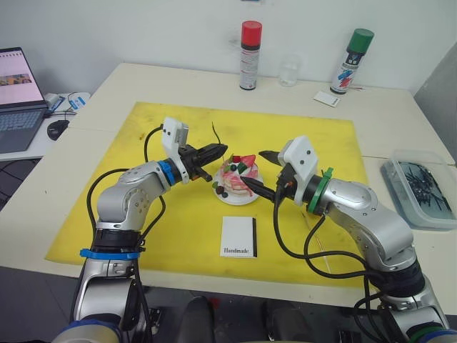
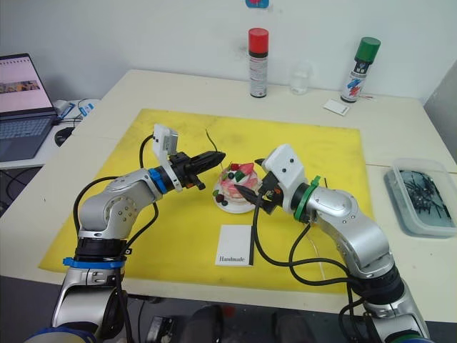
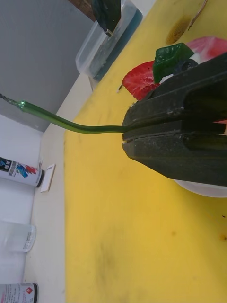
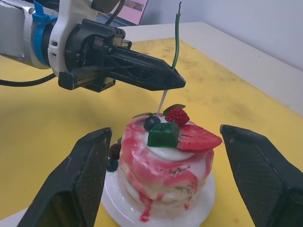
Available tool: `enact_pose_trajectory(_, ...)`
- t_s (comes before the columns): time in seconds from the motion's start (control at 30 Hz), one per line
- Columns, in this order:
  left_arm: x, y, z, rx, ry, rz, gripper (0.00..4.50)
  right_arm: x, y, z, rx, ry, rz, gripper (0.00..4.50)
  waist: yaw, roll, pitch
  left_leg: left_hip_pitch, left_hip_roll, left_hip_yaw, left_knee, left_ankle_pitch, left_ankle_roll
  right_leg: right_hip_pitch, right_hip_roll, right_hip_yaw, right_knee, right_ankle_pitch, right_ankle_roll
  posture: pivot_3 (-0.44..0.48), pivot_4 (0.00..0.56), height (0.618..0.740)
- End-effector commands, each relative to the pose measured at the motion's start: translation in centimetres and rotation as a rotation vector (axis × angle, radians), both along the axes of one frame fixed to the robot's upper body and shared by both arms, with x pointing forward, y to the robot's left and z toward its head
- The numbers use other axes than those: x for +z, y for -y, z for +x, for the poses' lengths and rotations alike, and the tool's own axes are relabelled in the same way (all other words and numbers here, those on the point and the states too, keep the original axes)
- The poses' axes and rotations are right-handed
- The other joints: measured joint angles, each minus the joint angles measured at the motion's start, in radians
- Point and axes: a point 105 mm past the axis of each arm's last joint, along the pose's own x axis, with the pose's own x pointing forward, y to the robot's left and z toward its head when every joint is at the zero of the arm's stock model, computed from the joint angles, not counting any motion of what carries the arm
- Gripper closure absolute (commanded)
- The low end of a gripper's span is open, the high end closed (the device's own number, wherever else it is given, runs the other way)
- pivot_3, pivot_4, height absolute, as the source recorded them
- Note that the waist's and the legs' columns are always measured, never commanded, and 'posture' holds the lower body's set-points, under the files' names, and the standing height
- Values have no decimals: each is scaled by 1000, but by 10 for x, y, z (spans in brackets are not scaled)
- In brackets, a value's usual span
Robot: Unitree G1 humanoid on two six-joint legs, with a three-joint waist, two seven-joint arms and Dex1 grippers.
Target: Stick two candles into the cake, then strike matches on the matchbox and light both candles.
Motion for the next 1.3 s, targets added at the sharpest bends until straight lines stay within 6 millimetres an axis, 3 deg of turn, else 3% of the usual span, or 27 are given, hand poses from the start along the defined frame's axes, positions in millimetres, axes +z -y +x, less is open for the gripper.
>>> enact_pose_trajectory(0.03, 7, 6, -2, -16, 44, -10, 4500, 14, 3, -3, -1, 53, 26, 691, 0, 0, 0, 0, 0, 0, 0, 0, 0, 0, 0, 0, 0, 0, 0, 0, 150, 740)
enact_pose_trajectory(0.3, -10, 15, -10, -41, 38, 31, 4500, 14, 5, -3, -9, 52, 21, 691, 0, 0, 0, 0, 0, -1, 0, 0, 0, 0, 0, 0, 0, 0, 0, 0, 150, 740)
enact_pose_trajectory(0.5, -34, 18, -17, -64, 40, 111, 4500, 12, 6, -3, -17, 47, 22, 691, 0, 0, 0, 0, 0, -1, 1, 0, 0, 1, 0, -1, 0, 0, 0, 0, 150, 740)
enact_pose_trajectory(0.73, -24, 10, -12, -43, 77, 96, 4500, 12, 7, -2, -17, 45, 22, 691, 0, 0, 0, 0, 0, -2, 3, 0, 0, 2, 0, -1, 0, 0, 0, 0, 150, 740)
enact_pose_trajectory(0.77, -23, 9, -12, -41, 80, 96, 3863, 11, 7, -2, -17, 45, 22, 662, 0, 1, 0, 0, 0, -2, 3, 0, 0, 2, 0, -1, 0, 0, 0, 0, 150, 740)
enact_pose_trajectory(1.17, -1, -15, -21, -36, 107, 116, 190, 14, 18, 0, -25, 37, 25, 662, 0, 1, 0, 0, 0, -2, 5, 0, 0, 2, 0, -1, 1, 0, 0, 0, 150, 740)
enact_pose_trajectory(1.3, 0, -20, -33, -68, 101, 162, 52, 16, 28, 0, -34, 24, 29, 662, 0, 1, 0, 0, 0, -2, 5, 0, 0, 3, 0, -1, 1, 0, 0, 0, 150, 740)
